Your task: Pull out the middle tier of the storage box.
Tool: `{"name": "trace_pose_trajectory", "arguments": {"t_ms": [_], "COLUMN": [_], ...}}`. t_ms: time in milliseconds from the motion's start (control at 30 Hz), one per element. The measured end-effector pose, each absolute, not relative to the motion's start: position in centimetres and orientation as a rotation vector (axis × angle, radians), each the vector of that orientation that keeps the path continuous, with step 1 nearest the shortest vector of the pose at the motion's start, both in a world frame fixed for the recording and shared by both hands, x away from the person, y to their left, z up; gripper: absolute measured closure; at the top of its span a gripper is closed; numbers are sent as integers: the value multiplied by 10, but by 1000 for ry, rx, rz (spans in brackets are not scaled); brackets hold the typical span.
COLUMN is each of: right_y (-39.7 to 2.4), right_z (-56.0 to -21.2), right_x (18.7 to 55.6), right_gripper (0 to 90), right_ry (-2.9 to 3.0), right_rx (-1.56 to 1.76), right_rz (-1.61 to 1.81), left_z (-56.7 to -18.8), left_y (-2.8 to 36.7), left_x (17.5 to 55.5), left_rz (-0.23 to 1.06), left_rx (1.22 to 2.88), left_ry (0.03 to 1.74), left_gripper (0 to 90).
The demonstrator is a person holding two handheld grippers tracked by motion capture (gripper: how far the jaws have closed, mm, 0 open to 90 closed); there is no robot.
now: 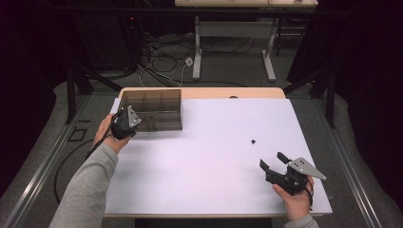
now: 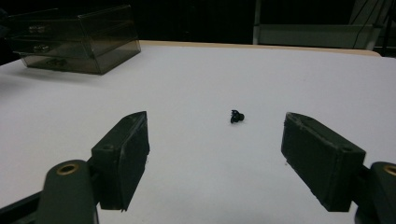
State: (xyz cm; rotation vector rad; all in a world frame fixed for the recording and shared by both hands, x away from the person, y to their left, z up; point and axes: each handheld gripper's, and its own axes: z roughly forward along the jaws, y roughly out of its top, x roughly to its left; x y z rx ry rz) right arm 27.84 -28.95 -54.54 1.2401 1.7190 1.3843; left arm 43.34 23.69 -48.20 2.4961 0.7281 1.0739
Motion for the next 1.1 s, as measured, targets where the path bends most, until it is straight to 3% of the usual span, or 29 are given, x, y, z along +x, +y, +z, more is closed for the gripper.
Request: {"name": "trace_pose_trajectory", "arguments": {"t_ms": [1100], "right_y": [-289], "right_z": [-546], "right_x": [279], "right_gripper": [231], "right_ry": [1721], "right_rx": [1247], "right_rz": [1383], "left_z": [-504], "left_y": [229], "left_x": [447], "left_rz": [1051], "left_rx": [2560], "left_ry": [591], "left_gripper": [593]}}
